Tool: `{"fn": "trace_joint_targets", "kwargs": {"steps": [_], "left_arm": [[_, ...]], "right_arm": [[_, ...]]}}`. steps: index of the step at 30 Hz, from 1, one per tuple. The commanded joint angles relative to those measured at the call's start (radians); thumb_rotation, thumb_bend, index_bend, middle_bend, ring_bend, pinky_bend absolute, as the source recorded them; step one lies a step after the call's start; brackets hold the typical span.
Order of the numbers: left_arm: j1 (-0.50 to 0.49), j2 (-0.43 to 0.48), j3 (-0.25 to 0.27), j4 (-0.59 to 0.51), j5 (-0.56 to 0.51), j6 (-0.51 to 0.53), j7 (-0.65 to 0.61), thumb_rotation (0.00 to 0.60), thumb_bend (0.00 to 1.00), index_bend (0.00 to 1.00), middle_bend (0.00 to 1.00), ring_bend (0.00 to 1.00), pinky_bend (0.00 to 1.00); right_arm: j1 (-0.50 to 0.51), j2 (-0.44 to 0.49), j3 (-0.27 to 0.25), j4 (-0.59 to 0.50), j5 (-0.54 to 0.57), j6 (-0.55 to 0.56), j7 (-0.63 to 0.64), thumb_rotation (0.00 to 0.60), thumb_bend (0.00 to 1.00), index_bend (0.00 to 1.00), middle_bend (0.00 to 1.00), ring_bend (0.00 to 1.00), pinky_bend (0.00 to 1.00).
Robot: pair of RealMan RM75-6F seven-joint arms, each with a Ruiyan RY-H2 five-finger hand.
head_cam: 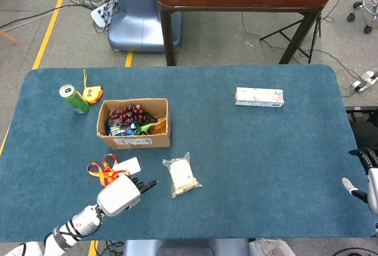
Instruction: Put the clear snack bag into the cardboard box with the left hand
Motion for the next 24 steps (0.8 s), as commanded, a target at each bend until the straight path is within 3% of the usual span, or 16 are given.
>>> {"fn": "trace_joint_targets", "kwargs": {"steps": [1,14,24], "left_arm": [[-0.032,-0.019,-0.007,0.005,-0.012,-0.037,0.017,0.6,0.3,0.19,0.65,0.65,0.85],[-0.133,-0.122,-0.029,0.107,-0.023,-0.084,0.016,0.6,0.3,0.14,0.65,0.65,0.85],[-0.197,-0.163,-0.017,0.179,-0.015,-0.114,0.036,0.6,0.3,0.14,0.66,0.67,0.85]], "right_arm": [[-0.008,0.012,0.001,-0.007,0.008,0.003,-0.003,0.6,0.1,0.33,0.32,0.21,0.33],[-0.027,0.038,0.001,-0.026,0.016,0.011,-0.015,0.6,0.1,0.33,0.32,0.22,0.33],[-0.05,0.05,0.016,-0.026,0.015,0.057,0.021,0.6,0.1,0.33,0.33,0.22,0.33]]}}
